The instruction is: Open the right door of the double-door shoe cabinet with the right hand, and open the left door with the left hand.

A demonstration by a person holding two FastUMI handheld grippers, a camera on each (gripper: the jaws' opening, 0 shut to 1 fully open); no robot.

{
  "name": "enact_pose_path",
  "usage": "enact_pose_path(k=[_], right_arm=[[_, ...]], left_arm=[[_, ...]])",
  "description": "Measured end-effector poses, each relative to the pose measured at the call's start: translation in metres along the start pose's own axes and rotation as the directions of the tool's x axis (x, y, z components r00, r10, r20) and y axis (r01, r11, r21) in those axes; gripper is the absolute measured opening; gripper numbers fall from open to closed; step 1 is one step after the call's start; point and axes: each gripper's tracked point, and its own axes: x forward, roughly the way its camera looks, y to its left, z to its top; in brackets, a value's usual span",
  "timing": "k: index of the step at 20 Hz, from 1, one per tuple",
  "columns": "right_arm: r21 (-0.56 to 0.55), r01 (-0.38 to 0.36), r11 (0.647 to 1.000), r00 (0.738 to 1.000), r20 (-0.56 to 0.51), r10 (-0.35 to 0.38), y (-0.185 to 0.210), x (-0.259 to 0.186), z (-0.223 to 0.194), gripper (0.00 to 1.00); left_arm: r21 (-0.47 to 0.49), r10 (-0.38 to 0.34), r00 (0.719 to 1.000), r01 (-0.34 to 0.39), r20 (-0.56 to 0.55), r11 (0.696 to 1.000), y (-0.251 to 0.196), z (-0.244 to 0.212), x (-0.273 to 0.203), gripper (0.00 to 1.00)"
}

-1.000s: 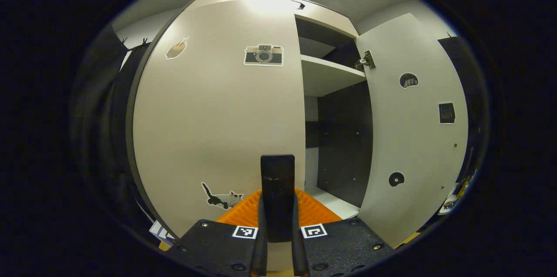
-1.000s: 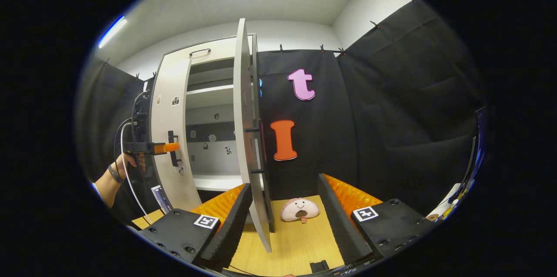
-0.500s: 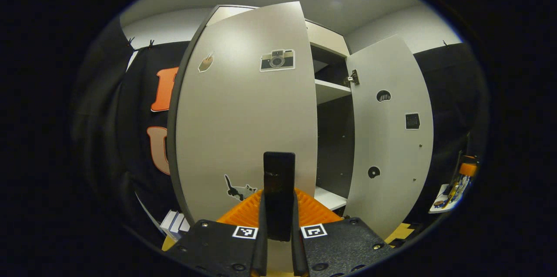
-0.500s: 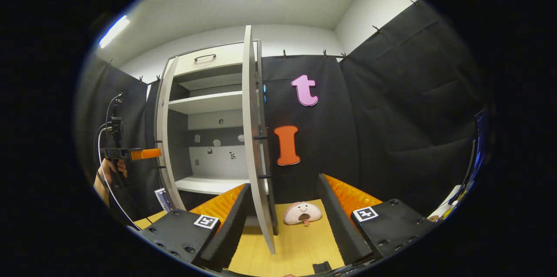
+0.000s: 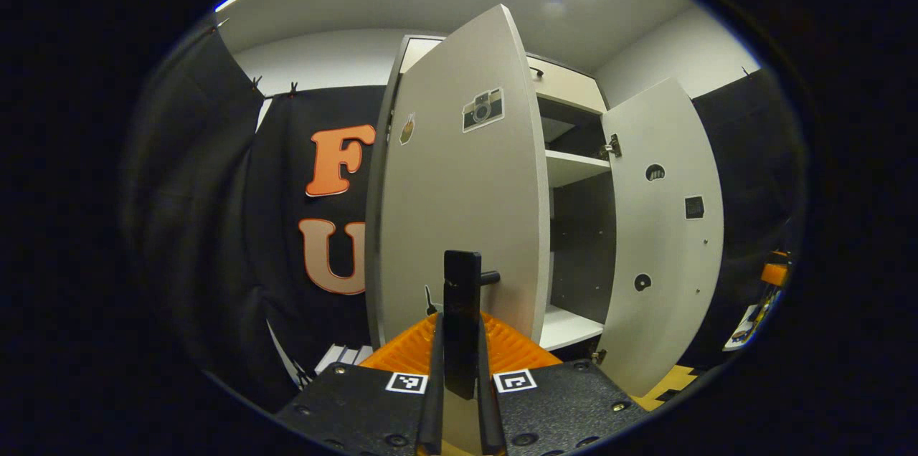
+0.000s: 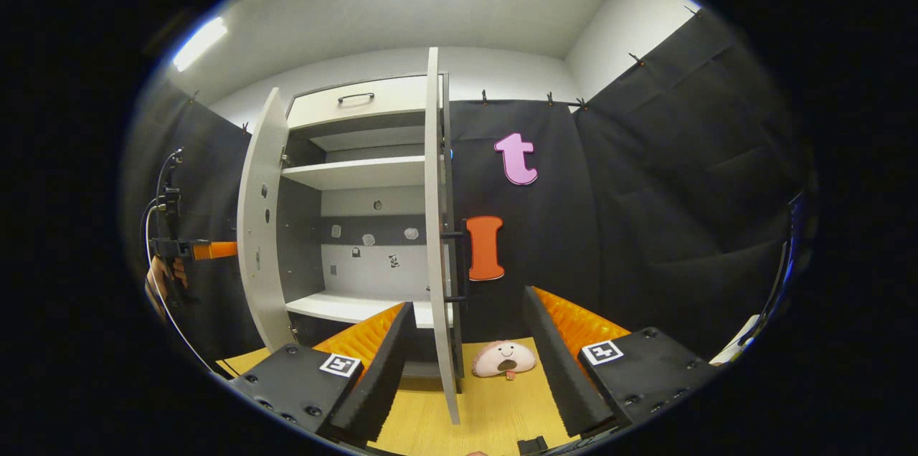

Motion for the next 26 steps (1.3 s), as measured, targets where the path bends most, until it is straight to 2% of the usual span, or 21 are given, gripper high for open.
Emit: enact_pose_path(k=[3,5,6,7,11,14,17,18,19,23,24,26], right_arm=[[0.012,-0.031,0.999,1.000,0.003,0.031,0.010,0.001,0.001,0.84],[0.029,-0.059,0.998,0.998,0.008,0.059,0.017,0.002,0.001,0.85],[0.034,-0.061,0.998,0.998,0.009,0.060,0.018,0.003,0.001,0.96],[0.034,-0.065,0.997,0.998,0.011,0.065,0.020,0.002,0.001,0.84],[0.030,-0.078,0.997,0.997,0.008,0.078,0.025,0.004,0.002,0.84],[0.032,-0.072,0.997,0.997,0.007,0.072,0.026,0.007,0.000,0.84],[0.036,-0.063,0.997,0.998,-0.003,0.063,0.027,0.007,-0.004,0.84],[0.036,-0.058,0.998,0.998,-0.001,0.058,0.027,0.008,-0.004,0.97],[0.038,-0.058,0.998,0.998,0.000,0.058,0.028,0.009,-0.003,0.97],[0.040,-0.040,0.998,0.999,0.005,0.040,0.029,0.009,0.002,0.97],[0.037,-0.029,0.999,1.000,0.007,0.028,0.027,0.009,0.003,0.84],[0.034,-0.011,0.999,1.000,0.004,0.011,0.022,0.007,0.002,0.84]], left_arm=[[-0.011,0.004,0.999,-0.004,0.033,1.000,0.013,0.004,-0.007,0.15],[-0.026,0.037,0.998,-0.036,0.041,0.999,0.027,0.003,-0.013,0.12],[-0.010,0.044,0.998,-0.044,0.044,0.999,0.034,0.003,-0.014,0.11],[0.000,0.053,0.997,-0.053,0.050,0.999,0.040,0.003,-0.015,0.10],[0.061,0.102,0.993,-0.105,0.055,0.993,0.075,0.003,-0.017,0.05],[0.058,0.161,0.985,-0.165,0.060,0.985,0.105,0.002,-0.017,0.00],[0.024,0.121,0.990,-0.123,0.068,0.992,0.102,0.002,-0.017,0.00],[0.031,0.119,0.990,-0.122,0.072,0.992,0.103,0.002,-0.017,0.00],[0.032,0.118,0.990,-0.121,0.076,0.992,0.103,0.003,-0.018,0.00],[0.033,0.158,0.986,-0.160,0.054,0.987,0.103,0.000,-0.027,0.00],[0.044,0.167,0.985,-0.169,0.042,0.985,0.102,0.000,-0.031,0.00],[0.077,0.191,0.981,-0.193,0.033,0.978,0.101,0.001,-0.043,0.00]])
